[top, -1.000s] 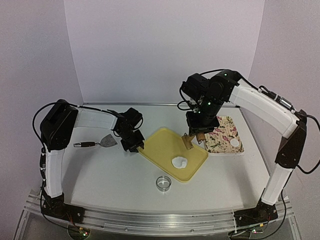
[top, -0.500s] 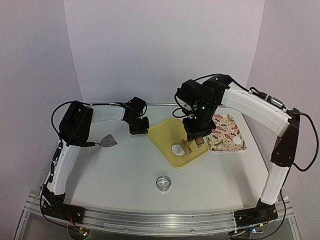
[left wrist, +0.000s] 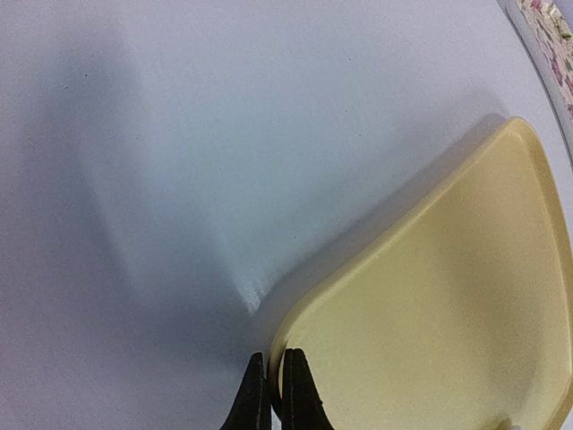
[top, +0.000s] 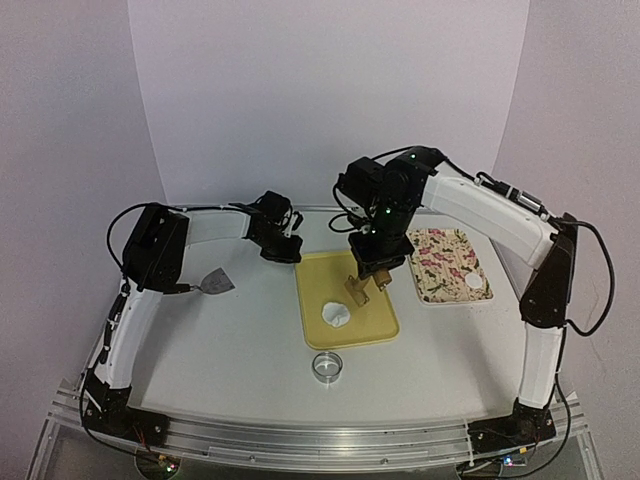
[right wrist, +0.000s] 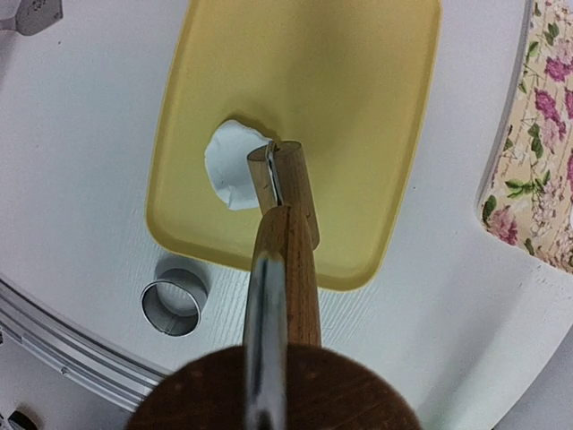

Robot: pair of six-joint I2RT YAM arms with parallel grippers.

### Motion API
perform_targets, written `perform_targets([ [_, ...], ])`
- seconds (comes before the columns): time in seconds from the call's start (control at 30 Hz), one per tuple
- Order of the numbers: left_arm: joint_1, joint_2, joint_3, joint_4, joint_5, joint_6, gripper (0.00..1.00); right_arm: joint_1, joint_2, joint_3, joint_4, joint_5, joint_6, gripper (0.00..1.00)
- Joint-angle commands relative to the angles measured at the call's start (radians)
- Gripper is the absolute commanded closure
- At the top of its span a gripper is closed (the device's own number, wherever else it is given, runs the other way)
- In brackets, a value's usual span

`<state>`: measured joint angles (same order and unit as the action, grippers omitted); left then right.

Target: Roll out the dumpling wrappers from the dough

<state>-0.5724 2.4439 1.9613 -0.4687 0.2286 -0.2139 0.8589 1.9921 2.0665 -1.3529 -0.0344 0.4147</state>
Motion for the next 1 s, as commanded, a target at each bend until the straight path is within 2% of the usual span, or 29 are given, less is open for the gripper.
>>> perform_targets([
  [0.0,0.000,0.021,-0.013,-0.028,0.060,0.068,1.00,0.010,0.036,0.050,-0.219,-0.045,-0.049,1.00],
  [0.47,0.000,0.027,0.017,-0.034,0.036,0.046,1.00,0.037,0.090,0.067,-0.225,-0.164,-0.053,1.00],
  [0.97,0.000,0.018,0.018,-0.025,0.037,0.034,1.00,0.040,0.125,0.049,-0.213,-0.140,-0.065,1.00],
])
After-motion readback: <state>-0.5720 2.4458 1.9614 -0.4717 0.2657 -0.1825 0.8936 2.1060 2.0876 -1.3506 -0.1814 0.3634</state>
